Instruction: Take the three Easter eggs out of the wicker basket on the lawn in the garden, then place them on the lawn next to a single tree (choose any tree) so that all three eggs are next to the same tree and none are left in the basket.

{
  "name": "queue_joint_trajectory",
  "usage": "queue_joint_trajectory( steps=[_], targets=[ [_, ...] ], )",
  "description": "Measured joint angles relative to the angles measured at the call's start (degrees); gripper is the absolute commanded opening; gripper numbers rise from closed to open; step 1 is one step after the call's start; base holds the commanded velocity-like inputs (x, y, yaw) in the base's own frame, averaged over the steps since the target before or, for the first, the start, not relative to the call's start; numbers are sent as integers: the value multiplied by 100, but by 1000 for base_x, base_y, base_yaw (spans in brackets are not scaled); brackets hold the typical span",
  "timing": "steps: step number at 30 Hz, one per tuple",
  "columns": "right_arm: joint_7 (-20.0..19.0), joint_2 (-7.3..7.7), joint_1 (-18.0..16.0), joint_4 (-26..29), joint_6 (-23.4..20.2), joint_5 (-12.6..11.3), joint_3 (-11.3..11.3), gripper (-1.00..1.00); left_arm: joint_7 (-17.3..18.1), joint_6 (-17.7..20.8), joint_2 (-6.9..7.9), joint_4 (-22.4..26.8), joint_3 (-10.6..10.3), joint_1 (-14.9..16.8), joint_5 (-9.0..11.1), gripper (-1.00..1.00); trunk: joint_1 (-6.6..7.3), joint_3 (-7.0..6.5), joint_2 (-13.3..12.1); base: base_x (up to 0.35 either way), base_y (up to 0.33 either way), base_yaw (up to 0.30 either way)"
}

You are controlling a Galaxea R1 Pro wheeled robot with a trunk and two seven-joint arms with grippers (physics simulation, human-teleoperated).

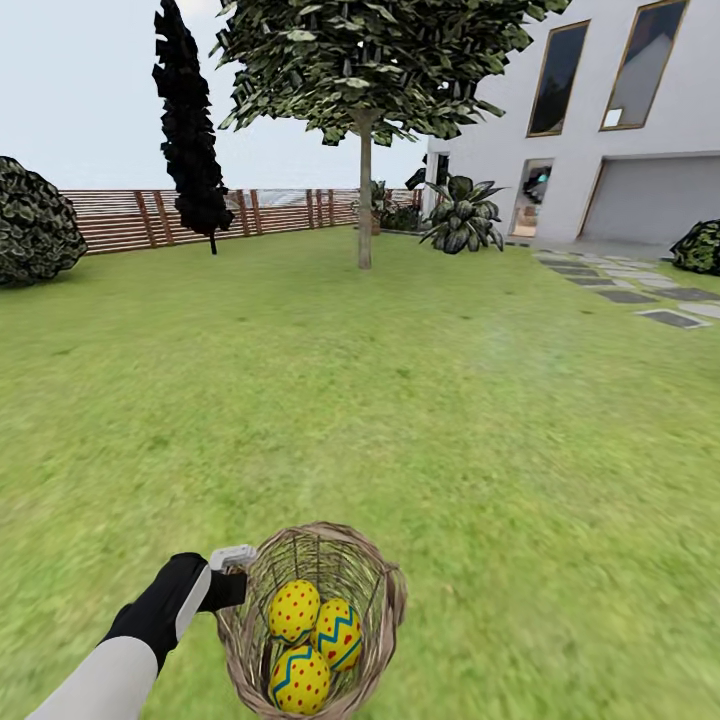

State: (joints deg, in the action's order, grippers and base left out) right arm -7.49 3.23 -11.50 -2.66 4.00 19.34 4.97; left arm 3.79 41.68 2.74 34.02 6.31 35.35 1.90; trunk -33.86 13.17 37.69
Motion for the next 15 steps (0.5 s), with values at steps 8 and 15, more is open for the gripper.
queue_joint_trajectory(
  steps=[8, 15],
  targets=[
    [0, 1, 0, 0, 0, 0, 0, 100, 0, 1, 0, 0, 0, 0, -3, -100, 0, 0, 0, 324, 103, 0],
    [0, 1, 0, 0, 0, 0, 0, 100, -1, -1, 0, 0, 0, -1, -5, -100, 0, 0, 0, 324, 103, 0]
  ],
)
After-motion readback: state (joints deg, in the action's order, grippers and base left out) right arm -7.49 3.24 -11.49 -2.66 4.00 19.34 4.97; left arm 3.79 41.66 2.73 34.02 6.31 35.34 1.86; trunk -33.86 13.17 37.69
